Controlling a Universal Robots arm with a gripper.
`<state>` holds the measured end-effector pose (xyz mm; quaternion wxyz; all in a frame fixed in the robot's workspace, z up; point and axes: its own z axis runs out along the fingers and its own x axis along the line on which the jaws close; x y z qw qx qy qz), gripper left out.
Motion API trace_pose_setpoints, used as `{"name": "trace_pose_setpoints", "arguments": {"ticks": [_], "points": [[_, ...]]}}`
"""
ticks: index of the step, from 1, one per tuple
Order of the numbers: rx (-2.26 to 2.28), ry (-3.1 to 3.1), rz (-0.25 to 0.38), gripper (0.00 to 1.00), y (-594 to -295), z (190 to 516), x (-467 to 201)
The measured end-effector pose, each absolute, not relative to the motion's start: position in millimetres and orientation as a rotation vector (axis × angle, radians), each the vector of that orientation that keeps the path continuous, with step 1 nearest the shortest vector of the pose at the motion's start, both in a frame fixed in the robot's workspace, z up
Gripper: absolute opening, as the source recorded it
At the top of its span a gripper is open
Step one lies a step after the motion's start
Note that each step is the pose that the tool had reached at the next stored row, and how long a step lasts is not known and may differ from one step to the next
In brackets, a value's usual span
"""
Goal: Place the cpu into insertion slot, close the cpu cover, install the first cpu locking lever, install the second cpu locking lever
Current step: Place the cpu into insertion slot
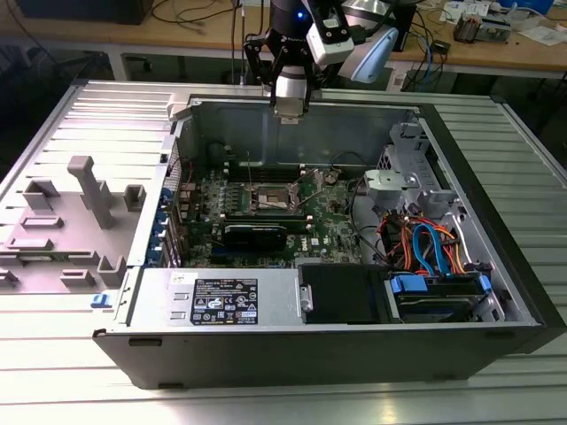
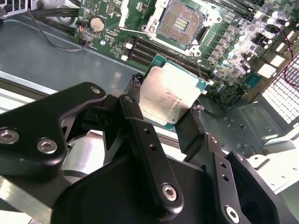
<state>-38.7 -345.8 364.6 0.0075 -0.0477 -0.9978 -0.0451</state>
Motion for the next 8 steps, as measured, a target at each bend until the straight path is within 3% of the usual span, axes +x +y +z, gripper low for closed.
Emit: {"name": "trace_pose_setpoints", "arguments": {"ticks": [8], "points": [[-0.15,-3.12,-0.142,0.54,-346.3,364.1,-38.8]]}}
